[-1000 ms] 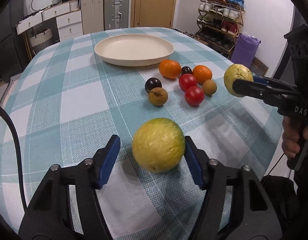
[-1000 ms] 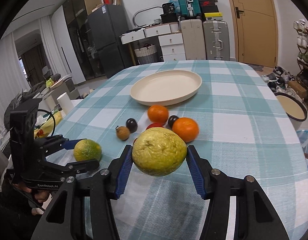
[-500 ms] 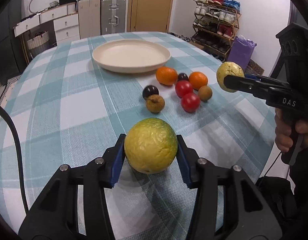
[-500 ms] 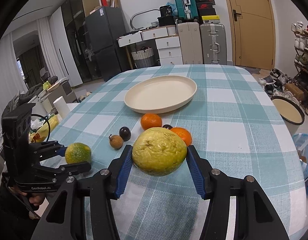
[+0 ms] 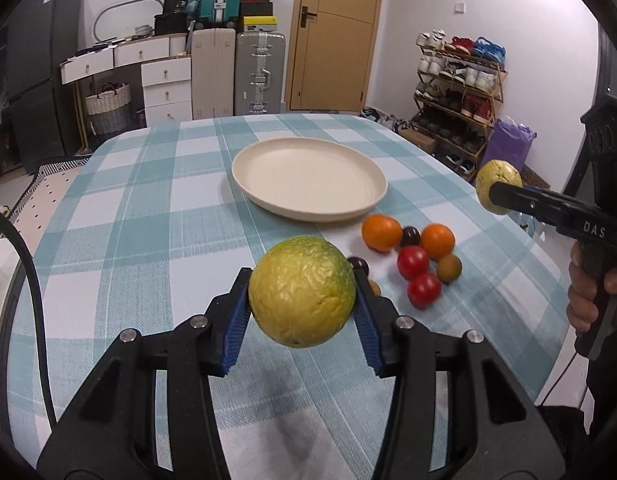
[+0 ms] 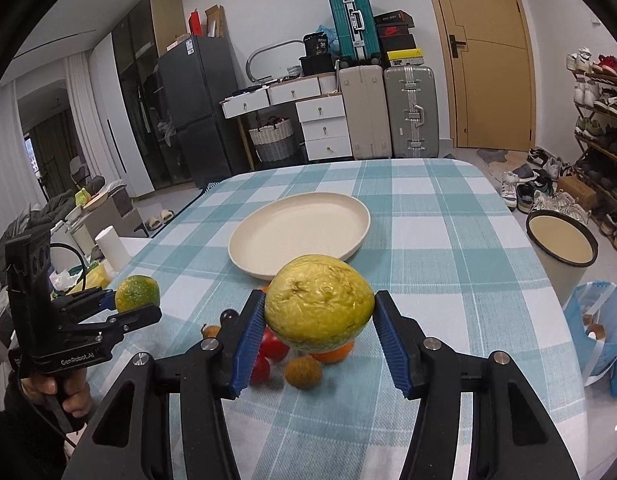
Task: Organize fruits
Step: 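Carry both guavas to the cream plate and release them onto it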
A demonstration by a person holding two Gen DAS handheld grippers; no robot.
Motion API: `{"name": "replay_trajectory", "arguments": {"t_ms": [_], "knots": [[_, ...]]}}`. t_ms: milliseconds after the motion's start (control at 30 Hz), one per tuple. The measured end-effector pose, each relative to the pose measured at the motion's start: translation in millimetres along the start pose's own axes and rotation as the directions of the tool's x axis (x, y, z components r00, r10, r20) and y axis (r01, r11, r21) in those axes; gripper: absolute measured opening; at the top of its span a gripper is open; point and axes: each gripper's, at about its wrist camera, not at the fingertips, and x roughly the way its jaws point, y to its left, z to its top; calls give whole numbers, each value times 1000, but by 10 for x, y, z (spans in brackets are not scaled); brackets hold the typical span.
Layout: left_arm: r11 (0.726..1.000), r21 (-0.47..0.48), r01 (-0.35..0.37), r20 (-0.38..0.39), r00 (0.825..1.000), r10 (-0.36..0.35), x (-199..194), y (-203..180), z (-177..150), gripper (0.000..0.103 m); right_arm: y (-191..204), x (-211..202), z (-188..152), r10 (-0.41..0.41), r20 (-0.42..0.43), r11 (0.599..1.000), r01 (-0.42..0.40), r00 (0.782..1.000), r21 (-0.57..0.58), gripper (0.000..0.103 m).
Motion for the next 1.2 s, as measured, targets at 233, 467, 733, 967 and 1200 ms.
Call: {"name": "replay_trajectory", "arguments": {"t_ms": [233,467,733,967,1200], "knots": [[1000,-11,-14,61,998,14,66,15,274,45,39,60,241,4,20,1000,-4,1000,-4,55],[1000,-12,-6,98,995,7,156,-19,542,45,60,142,470,13,28,1000,-12,1000,-19,55],[1000,18,9,109,994,-11,366,-133,768,45,31,346,620,20,14,1000,-20,1000,1,55],[1000,17,-3,89,996,1,691,-133,872,45,44,636,671,35,-20,999,-34,999,14,55],[1000,4,-6,54,999,5,1076,-52,936,45,-3,1018,686,43,-79,999,-40,996,34,55]]}}
